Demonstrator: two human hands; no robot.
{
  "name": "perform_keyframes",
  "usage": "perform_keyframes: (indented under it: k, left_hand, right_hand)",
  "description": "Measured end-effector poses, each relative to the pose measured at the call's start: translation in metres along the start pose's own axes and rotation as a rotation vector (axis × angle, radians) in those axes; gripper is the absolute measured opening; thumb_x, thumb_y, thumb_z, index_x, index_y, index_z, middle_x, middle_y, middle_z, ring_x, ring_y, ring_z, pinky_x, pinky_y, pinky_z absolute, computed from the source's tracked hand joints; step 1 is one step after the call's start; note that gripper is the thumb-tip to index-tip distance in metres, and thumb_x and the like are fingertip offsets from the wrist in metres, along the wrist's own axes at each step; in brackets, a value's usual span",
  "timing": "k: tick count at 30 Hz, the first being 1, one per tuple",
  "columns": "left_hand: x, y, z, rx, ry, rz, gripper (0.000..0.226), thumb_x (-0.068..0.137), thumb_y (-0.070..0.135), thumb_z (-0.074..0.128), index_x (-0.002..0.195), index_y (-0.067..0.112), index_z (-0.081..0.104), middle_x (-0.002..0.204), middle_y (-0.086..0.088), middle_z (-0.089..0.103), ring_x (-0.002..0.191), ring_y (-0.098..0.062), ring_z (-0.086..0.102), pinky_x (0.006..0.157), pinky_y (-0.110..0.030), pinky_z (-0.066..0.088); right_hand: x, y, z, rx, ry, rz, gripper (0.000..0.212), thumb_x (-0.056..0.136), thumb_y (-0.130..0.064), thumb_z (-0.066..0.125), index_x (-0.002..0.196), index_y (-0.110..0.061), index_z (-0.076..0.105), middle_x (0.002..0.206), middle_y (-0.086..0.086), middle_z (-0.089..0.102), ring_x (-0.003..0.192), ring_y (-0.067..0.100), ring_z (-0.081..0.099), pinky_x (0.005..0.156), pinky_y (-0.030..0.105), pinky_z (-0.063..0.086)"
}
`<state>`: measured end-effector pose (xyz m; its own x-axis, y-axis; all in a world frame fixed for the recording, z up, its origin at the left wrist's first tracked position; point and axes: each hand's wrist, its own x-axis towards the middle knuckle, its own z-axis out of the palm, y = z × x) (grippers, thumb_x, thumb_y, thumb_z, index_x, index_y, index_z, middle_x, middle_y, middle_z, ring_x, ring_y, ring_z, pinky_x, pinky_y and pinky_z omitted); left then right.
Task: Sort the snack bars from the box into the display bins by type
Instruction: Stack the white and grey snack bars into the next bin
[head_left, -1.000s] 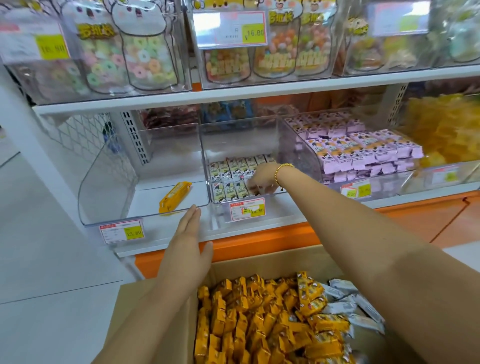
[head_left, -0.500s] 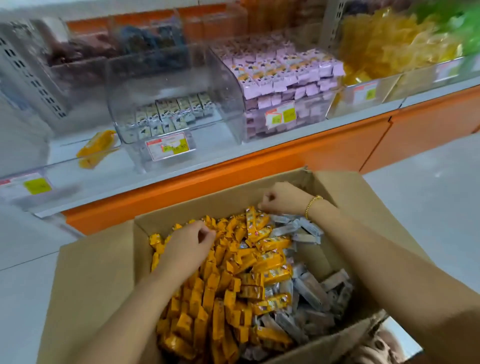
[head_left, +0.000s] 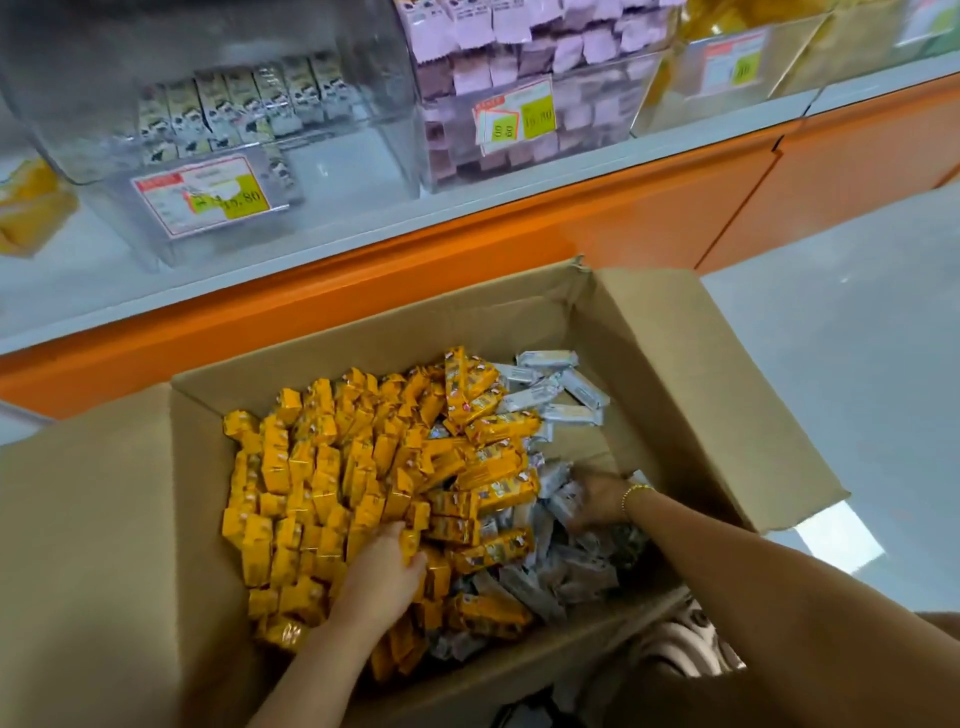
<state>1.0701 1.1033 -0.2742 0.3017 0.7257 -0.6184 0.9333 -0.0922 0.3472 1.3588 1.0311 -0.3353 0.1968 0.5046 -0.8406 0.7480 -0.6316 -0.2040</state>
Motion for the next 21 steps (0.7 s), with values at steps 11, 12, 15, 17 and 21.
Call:
perform_keyframes:
  k: [11,12,15,17,21]
  left_hand:
    - [-0.011,0.032,-0.033,-0.223,0.006,0.102,0.032,0.097,0.031,0.051,0.124,0.017,0.059,0.086,0.015,0.058,0.068,0.0,0.048,0.063,-0.015,0.041]
    - [-0.015,0.039,-0.04,-0.326,-0.024,0.106,0.03,0.097,0.033,0.049,0.118,0.017,0.063,0.086,0.013,0.061,0.071,-0.002,0.053,0.068,-0.017,0.045]
    - [-0.032,0.06,-0.066,-0.856,-0.223,0.019,0.04,0.099,0.038,0.042,0.111,0.009,0.066,0.104,-0.005,0.071,0.095,-0.016,0.066,0.084,-0.029,0.053]
    - [-0.045,0.072,-0.09,-1.141,-0.364,-0.013,0.052,0.098,0.045,0.036,0.109,0.004,0.065,0.104,-0.01,0.072,0.1,-0.022,0.066,0.089,-0.034,0.052]
    - [-0.068,0.087,-0.136,-1.55,-0.409,-0.036,0.064,0.096,0.051,0.035,0.11,-0.006,0.059,0.105,-0.022,0.069,0.103,-0.032,0.064,0.089,-0.041,0.051]
  right_hand:
    - [-0.056,-0.052,-0.096,0.25,-0.029,-0.234,0.064,0.072,-0.023,0.082,0.123,-0.02,0.043,0.102,0.005,0.055,0.087,0.017,0.057,0.074,0.03,0.055]
    - [-0.065,-0.063,-0.105,0.274,0.032,-0.3,0.063,0.07,-0.023,0.084,0.119,-0.022,0.045,0.108,0.008,0.057,0.092,0.02,0.059,0.081,0.035,0.054]
    - [-0.102,-0.103,-0.123,0.357,0.248,-0.541,0.069,0.067,-0.021,0.086,0.124,-0.022,0.048,0.111,0.005,0.058,0.098,0.022,0.059,0.087,0.037,0.052]
    - [-0.13,-0.132,-0.126,0.444,0.36,-0.711,0.069,0.068,-0.018,0.085,0.125,-0.025,0.046,0.093,-0.001,0.055,0.079,0.012,0.054,0.072,0.028,0.05]
    - [-0.175,-0.179,-0.117,0.627,0.48,-0.991,0.067,0.069,-0.009,0.084,0.123,-0.026,0.047,0.105,-0.004,0.056,0.095,-0.001,0.06,0.083,0.027,0.054]
